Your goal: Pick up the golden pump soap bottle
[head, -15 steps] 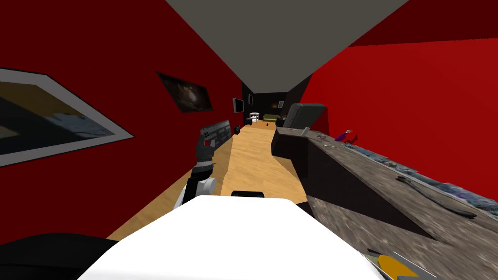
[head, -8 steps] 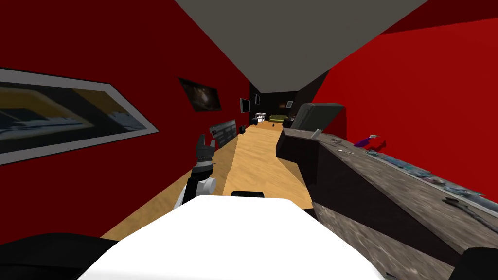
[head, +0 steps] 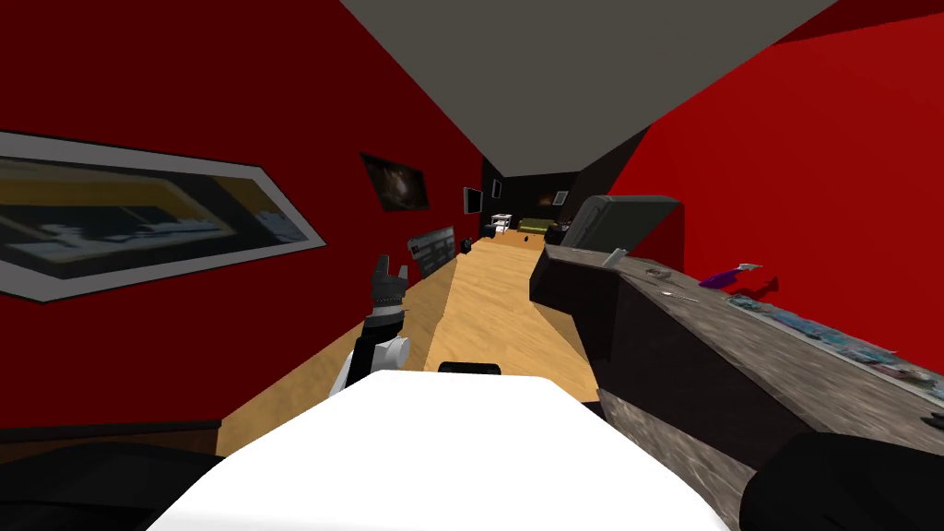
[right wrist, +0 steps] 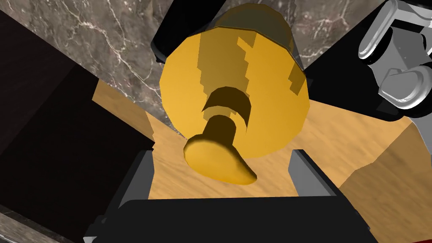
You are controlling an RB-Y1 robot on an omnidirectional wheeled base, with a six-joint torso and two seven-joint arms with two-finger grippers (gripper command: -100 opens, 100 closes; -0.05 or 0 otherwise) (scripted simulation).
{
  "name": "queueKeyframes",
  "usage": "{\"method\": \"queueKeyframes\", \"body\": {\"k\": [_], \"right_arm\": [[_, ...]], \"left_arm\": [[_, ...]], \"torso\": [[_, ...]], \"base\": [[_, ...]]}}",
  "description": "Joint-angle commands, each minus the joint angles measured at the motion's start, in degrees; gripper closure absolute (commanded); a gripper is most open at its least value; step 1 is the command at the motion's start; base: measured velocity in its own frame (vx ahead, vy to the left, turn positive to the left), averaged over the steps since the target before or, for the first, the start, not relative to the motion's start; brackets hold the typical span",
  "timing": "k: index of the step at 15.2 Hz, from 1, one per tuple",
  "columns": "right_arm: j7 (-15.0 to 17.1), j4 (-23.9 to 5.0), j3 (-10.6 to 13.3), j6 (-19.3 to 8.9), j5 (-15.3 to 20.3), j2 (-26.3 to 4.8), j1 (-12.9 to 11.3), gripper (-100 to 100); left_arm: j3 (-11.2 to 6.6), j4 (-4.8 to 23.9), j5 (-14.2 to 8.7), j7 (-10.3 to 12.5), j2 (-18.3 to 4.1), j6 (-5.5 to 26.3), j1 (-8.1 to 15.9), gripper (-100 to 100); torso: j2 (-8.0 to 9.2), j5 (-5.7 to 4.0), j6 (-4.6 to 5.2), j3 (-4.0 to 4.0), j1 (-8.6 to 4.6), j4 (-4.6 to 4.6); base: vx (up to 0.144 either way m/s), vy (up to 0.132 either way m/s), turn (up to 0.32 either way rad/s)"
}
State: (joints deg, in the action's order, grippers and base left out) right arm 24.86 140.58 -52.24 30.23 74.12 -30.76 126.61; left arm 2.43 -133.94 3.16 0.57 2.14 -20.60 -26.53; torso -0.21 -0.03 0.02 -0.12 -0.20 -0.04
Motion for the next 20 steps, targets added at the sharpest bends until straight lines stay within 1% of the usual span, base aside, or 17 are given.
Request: {"method": "queueKeyframes", "body": {"k": [1,2,3,6,7,8,9,10,14,15,17,18,19,20], "right_arm": [[0.1,-0.1,-0.4,0.1,0.5,0.1,2.1,-100],[0.2,0.2,-0.1,0.0,0.4,0.1,1.1,-100],[-0.7,-1.5,1.5,-0.4,1.1,-0.3,-0.1,-100],[-1.6,-3.3,3.1,-0.6,1.7,-0.8,-1.6,-100],[-2.1,-4.4,4.1,-0.8,2.1,-1.1,-2.6,-100],[-2.4,-5.0,4.7,-0.9,2.3,-1.2,-3.1,-100],[-2.0,-4.0,4.0,-0.8,2.1,-0.9,-2.3,-100],[-2.0,-4.2,4.2,-0.9,2.2,-1.1,-2.5,100],[-2.1,-4.3,4.0,-1.0,2.3,-1.0,-2.4,100],[-1.3,-2.7,2.5,-0.5,1.5,-0.6,-1.1,100],[-0.7,-1.5,1.5,-0.4,1.1,-0.3,-0.1,100],[-0.1,-0.3,0.4,-0.2,0.7,0.0,0.9,100],[0.2,0.2,-0.1,-0.1,0.5,0.2,1.4,100],[-0.1,-0.6,1.1,-0.6,1.3,-0.2,0.5,100]], "left_arm": [[0.0,0.0,0.0,0.0,0.0,0.0,0.0,0],[0.0,0.0,0.0,0.0,0.0,0.0,0.0,0],[0.0,0.0,0.0,0.0,0.0,0.0,0.0,0],[0.0,0.0,0.0,0.0,0.0,0.0,0.0,0],[0.0,0.0,0.0,0.0,0.0,0.0,0.0,0],[0.0,0.0,0.0,0.0,0.0,0.0,0.0,0],[0.0,0.0,0.0,0.0,0.0,0.0,0.0,0],[0.0,0.0,0.0,0.0,0.0,0.0,0.0,0],[0.0,0.0,0.0,0.0,0.0,0.0,0.0,0],[0.0,0.0,0.0,0.0,0.0,0.0,0.0,0],[-0.01,0.0,0.0,0.0,0.0,0.0,0.0,0],[-0.01,0.0,0.0,0.0,0.0,0.0,0.0,0],[-0.01,0.0,0.0,0.0,0.0,0.0,0.0,0],[-0.01,0.0,0.0,0.0,0.0,0.0,0.0,0]], "torso": [[0.0,0.0,0.0,0.0,0.0,0.0],[0.0,0.0,0.01,0.0,0.0,0.0],[-0.02,-0.01,0.02,0.0,0.0,0.01],[-0.19,0.0,0.02,-0.09,0.07,-0.02],[-0.22,0.0,0.02,-0.12,0.09,-0.03],[-0.25,0.0,0.03,-0.13,0.09,-0.04],[-0.28,0.0,0.02,-0.15,0.08,-0.05],[-0.27,0.01,0.02,-0.15,0.06,-0.06],[-0.15,-0.1,0.05,-0.07,0.04,-0.01],[-0.14,-0.1,0.05,-0.07,0.04,0.0],[-0.03,-0.09,0.05,-0.01,0.03,0.01],[0.02,-0.08,0.05,0.02,0.02,0.03],[0.04,-0.08,0.05,0.03,0.01,0.03],[0.04,-0.07,0.05,0.03,0.0,0.03]], "base": [[-0.036,-0.003,0.095],[-0.021,-0.004,0.029],[0.006,0.006,0.019],[0.032,0.025,0.02],[0.043,0.026,0.018],[0.047,0.023,0.018],[0.028,0.014,0.005],[0.009,0.005,-0.001],[0.0,0.0,0.0],[-0.02,-0.013,-0.026],[-0.046,-0.02,-0.027],[-0.044,-0.027,-0.02],[-0.04,-0.03,-0.017],[-0.022,-0.018,-0.002]]}}
